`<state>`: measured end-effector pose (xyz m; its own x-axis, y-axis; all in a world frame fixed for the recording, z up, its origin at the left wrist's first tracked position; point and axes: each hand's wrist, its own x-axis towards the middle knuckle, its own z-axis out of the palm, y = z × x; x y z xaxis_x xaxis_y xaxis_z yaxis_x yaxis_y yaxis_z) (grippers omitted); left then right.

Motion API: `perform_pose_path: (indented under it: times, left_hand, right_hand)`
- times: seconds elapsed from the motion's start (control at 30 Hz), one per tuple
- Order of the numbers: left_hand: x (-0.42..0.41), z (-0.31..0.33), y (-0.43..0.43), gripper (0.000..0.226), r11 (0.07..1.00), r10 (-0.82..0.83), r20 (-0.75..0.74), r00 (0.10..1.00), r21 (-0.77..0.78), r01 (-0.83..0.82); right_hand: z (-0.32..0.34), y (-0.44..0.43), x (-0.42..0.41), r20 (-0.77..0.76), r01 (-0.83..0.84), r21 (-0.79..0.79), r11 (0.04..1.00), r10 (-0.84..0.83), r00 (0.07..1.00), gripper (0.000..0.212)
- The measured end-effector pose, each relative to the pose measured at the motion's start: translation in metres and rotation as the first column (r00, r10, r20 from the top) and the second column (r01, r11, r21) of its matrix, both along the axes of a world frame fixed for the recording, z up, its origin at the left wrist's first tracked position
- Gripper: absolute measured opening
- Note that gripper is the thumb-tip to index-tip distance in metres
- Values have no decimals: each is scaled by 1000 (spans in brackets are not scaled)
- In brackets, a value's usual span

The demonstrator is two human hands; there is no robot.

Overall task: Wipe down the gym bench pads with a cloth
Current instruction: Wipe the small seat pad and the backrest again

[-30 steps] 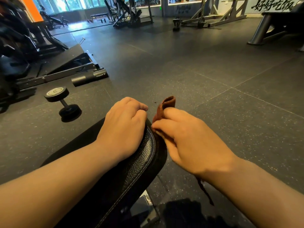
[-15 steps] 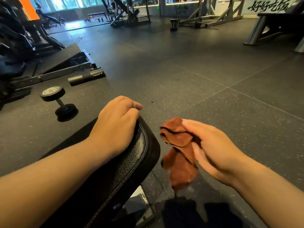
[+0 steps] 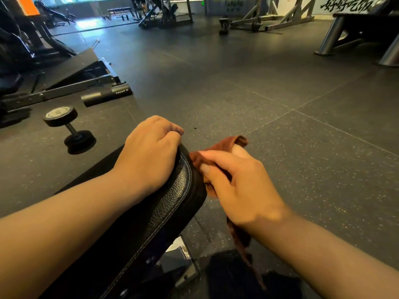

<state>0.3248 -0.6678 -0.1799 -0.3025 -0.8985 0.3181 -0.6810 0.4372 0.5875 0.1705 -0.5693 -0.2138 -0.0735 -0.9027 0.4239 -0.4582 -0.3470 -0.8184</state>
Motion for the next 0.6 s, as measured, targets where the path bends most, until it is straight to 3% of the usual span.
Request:
perform_pose_path:
  times: [0.1,0.23,0.33,0.47,0.6]
  left_hand:
    - [-2,4,3,42,1000,17,17,1000,5,-17]
    - [-5,7,6,49,1000,15,62,998,-13,-14]
    - [-4,8,9,51,999,35,59,998,-4,-35]
    - [-5,9,12,44,999,35,79,996,-17,-34]
    - [-3,4,9,37,999,20,61,998,-47,-17]
  right_hand:
    - [3,-15,11,-85,58,48,997,-54,995,27]
    - [-13,33,18,112,74,-26,997,-70,991,26]
    - [-18,44,23,141,71,-20,997,-68,988,26]
    - [2,7,22,-32,229,55,972,-228,973,29]
    - [-16,28,57,176,215,37,976,-218,960,39]
